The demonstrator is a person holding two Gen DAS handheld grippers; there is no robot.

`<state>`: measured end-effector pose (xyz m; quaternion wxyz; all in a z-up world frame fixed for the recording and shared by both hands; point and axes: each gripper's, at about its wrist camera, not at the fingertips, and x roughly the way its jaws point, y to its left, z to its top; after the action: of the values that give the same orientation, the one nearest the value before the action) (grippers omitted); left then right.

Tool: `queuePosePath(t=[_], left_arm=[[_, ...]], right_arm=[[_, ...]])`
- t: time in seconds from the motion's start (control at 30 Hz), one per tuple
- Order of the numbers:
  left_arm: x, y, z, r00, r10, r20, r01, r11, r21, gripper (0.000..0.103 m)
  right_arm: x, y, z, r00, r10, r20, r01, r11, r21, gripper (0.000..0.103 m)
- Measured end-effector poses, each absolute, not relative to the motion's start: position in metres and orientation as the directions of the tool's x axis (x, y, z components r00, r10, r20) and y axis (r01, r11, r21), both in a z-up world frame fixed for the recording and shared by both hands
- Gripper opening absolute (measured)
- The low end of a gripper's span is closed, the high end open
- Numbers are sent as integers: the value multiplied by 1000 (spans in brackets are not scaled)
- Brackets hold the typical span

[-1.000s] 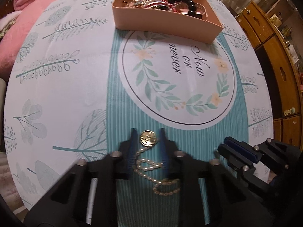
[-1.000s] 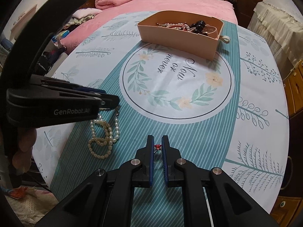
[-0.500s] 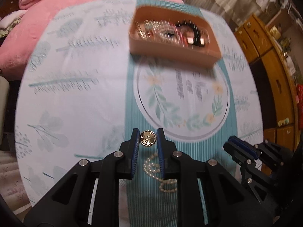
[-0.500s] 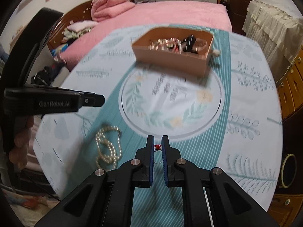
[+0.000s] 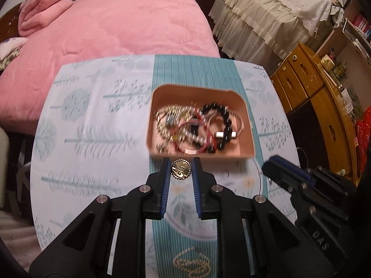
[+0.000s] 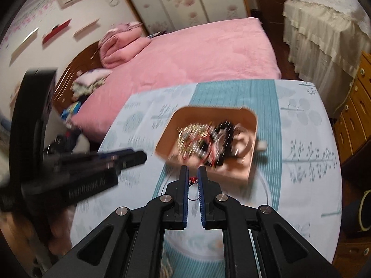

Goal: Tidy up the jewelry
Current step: 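Carry coin pendant and ring over the pink tray and open both grippers, then move right gripper to the long pearl necklace and grasp it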

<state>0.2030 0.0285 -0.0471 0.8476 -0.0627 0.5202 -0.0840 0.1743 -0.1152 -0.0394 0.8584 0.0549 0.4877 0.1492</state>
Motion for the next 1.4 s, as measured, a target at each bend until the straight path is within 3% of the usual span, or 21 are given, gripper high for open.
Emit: queuePosePath(t=[0.5, 0.57, 0.63, 0.67, 0.7, 0.73, 1.4], left_arm=[[273, 15, -79, 377, -210, -902, 108, 977, -182, 16], [274, 16, -83, 362, -210, -908, 107, 977, -184, 17], [273, 17, -87, 351, -212, -912, 106, 977, -187, 24], [272, 18, -89, 346, -213, -914, 105, 977, -188, 35], [270, 19, -89, 345, -215, -914, 103, 976, -190, 46], [268, 20, -89, 349, -217, -912, 99, 976, -194, 48], [185, 41, -79, 374, -188, -908, 94, 982, -164, 49]], right_arm=[[255, -139, -86, 392, 287, -874, -44, 955, 294, 9], [255, -140, -94, 374, 283, -883, -27, 955, 295, 19], [252, -141, -98, 371, 281, -885, -14, 955, 297, 44], [250, -141, -97, 382, 279, -881, -14, 955, 297, 46], [248, -140, -97, 391, 279, -877, -18, 955, 296, 47], [246, -139, -95, 397, 278, -875, -25, 956, 293, 47], [142, -108, -95, 351, 241, -905, -174, 966, 190, 47]])
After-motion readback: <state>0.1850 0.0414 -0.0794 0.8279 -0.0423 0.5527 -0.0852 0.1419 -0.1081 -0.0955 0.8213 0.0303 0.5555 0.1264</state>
